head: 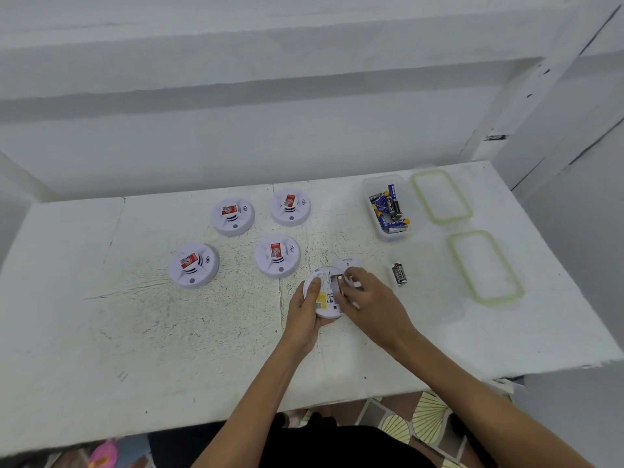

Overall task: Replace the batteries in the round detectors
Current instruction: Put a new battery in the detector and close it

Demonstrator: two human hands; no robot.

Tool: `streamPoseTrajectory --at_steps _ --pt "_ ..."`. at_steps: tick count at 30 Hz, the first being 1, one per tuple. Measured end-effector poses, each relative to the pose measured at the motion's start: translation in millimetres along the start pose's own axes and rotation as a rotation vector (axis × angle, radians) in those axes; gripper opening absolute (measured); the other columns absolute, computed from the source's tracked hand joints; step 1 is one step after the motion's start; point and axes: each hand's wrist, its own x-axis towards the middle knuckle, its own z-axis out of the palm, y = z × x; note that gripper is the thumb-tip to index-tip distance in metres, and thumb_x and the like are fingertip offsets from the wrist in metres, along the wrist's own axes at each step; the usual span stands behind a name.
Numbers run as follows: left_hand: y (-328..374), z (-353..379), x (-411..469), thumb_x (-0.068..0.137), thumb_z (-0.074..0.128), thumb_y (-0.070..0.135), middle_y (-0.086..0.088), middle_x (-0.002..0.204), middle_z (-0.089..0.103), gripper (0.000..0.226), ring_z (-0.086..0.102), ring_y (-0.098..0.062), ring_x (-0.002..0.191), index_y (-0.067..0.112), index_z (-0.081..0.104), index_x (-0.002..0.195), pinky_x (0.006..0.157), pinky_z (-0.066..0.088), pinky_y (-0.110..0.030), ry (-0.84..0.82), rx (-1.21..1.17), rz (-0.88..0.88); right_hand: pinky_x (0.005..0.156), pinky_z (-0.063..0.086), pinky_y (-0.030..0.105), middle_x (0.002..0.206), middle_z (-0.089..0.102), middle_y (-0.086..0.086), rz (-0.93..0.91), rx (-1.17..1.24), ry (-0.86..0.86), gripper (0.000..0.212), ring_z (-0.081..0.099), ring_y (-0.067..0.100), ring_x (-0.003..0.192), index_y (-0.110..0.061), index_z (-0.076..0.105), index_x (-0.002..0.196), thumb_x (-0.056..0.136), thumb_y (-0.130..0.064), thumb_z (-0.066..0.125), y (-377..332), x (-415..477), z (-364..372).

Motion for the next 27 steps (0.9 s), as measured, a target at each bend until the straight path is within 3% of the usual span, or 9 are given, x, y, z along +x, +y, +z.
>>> streamPoseTrajectory --at_steps 1,5,9,13,16,19,27 --pt "0 0 0 0.109 0.049 0.029 -0.011 0.123 0.075 0.032 0.073 -0.03 0.112 0.018 0.061 0.136 0.082 0.063 -0.046 0.001 -0.001 0.001 0.073 0.06 0.037 0.121 0.061 0.016 0.018 0.004 -0.015 0.029 0.067 0.031 0.095 -0.005 0.067 0.116 0.091 -0.018 0.071 -2 -4 0" --pt "2 -1 1 0.108 0.051 0.031 -0.011 0.125 0.074 0.033 0.072 -0.031 0.114 0.019 0.061 0.138 0.093 0.059 -0.055 -0.03 0.044 0.007 0.063 0.059 0.033 0.111 0.065 0.005 0.068 0.019 -0.004 0.019 0.066 0.021 0.085 -0.009 0.071 0.106 0.093 -0.021 0.066 -4 -5 -6" --pt "5 -1 2 0.108 0.05 0.031 -0.008 0.124 0.075 0.031 0.073 -0.028 0.113 0.022 0.061 0.135 0.091 0.06 -0.052 -0.054 0.061 -0.001 0.071 0.057 0.028 0.099 0.07 0.002 0.237 0.175 0.094 0.014 0.062 0.01 0.072 -0.01 0.074 0.102 0.094 -0.017 0.065 11 19 -28" --pt "7 -1 0 0.108 0.049 0.03 -0.007 0.124 0.075 0.029 0.073 -0.027 0.113 0.024 0.062 0.134 0.084 0.063 -0.046 -0.053 0.028 -0.029 0.073 0.056 0.03 0.095 0.071 0.005 0.35 0.154 0.218 0.014 0.064 0.016 0.074 -0.009 0.075 0.101 0.093 -0.009 0.063 48 57 -52" --pt "8 -1 -1 0.109 0.049 0.03 -0.005 0.122 0.076 0.029 0.073 -0.027 0.113 0.024 0.061 0.134 0.08 0.064 -0.042 -0.057 0.014 -0.042 0.078 0.054 0.034 0.104 0.071 0.016 0.492 0.061 0.16 0.02 0.067 0.029 0.086 -0.004 0.072 0.11 0.094 -0.008 0.06 85 89 -60" --pt "9 -1 -2 0.109 0.049 0.029 -0.005 0.121 0.077 0.029 0.074 -0.025 0.111 0.023 0.06 0.135 0.077 0.064 -0.04 -0.058 -0.004 -0.058 0.085 0.054 0.045 0.112 0.068 0.024 0.541 -0.08 -0.007 0.028 0.064 0.04 0.099 0.002 0.066 0.12 0.093 -0.007 0.062 112 119 -58" --pt "8 -2 -3 0.108 0.049 0.03 -0.006 0.125 0.075 0.031 0.071 -0.029 0.116 0.023 0.059 0.137 0.083 0.064 -0.043 -0.051 -0.007 -0.054 0.081 0.045 0.037 0.121 0.056 0.02 0.518 -0.19 -0.138 0.035 0.056 0.036 0.109 0.0 0.057 0.129 0.094 -0.001 0.052 131 154 -27"
